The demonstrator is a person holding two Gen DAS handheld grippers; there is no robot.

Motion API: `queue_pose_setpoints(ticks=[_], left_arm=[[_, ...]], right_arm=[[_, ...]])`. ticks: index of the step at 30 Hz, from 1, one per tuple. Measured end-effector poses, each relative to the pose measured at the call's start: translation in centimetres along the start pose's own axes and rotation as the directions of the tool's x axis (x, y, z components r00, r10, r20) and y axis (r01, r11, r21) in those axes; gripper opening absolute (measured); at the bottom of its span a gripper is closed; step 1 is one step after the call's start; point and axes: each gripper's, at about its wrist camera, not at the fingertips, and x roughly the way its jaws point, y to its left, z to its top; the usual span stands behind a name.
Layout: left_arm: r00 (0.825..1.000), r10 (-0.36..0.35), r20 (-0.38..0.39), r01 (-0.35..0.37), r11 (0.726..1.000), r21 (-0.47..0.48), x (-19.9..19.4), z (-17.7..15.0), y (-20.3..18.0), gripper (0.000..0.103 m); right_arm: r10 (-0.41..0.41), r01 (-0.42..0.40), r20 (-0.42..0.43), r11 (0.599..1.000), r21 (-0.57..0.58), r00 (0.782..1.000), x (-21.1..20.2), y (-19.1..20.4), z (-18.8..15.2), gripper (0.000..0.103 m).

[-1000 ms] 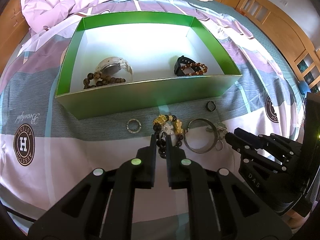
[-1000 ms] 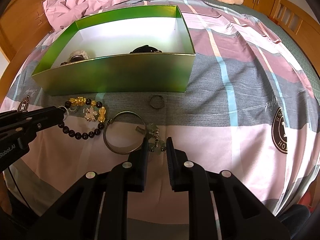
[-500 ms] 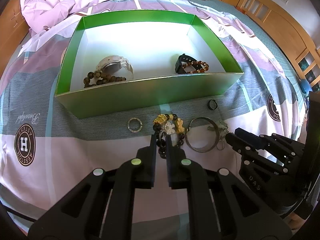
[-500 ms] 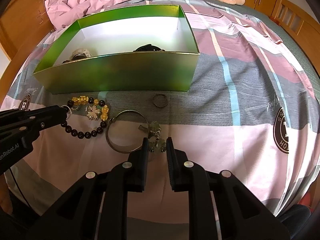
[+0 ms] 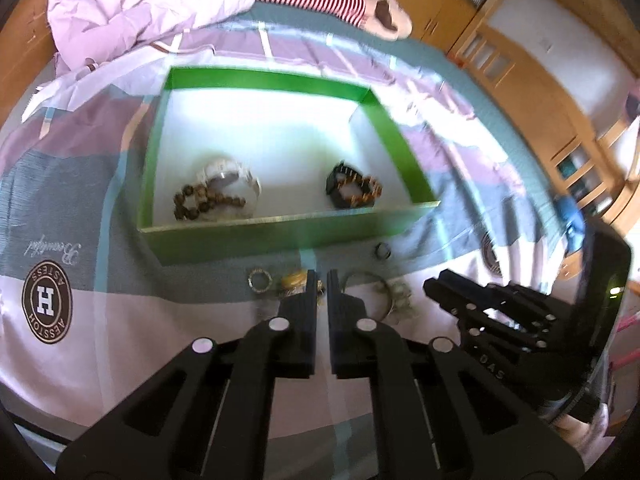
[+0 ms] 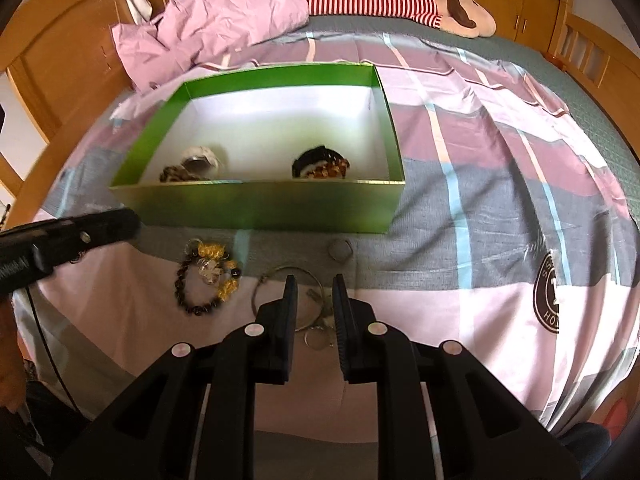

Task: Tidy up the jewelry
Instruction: 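Close the left tool on the black bead bracelet and lift it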

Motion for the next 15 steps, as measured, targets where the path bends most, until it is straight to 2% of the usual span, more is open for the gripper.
queue_pose_setpoints(ticks=[4,8,12,15], left_arm=[[1.0,-0.003,0.006,0.003,1.0,-0.019,-0.5,0.2,1.0,0.005],[0.996,0.047,-0.076,-0.05,0.998,-0.038,1.9,-0.4,1.8,0.006],[0.976,0.14,-0.168,-0.145,0.989,-0.02,5.8,-1.2,2.2,0.01],[0.962,0.178,-0.209,-0.18,0.984,0.01,8.0,-1.7,2.0,0.015]], right_arm=[[0.0,0.0,0.001,1.0,0.005,1.0,0.0,-0.4,0.0,0.018],[-0.009,0.01,-0.016,1.0,0.029,1.0,0.6,-1.3,-0.4,0.018],[-0.012,0.014,-0.037,0.998,0.054,0.999,1.3,-2.2,-0.9,0.018],[-0.013,0.015,-0.044,0.998,0.062,0.999,1.5,-2.5,-1.1,0.018]])
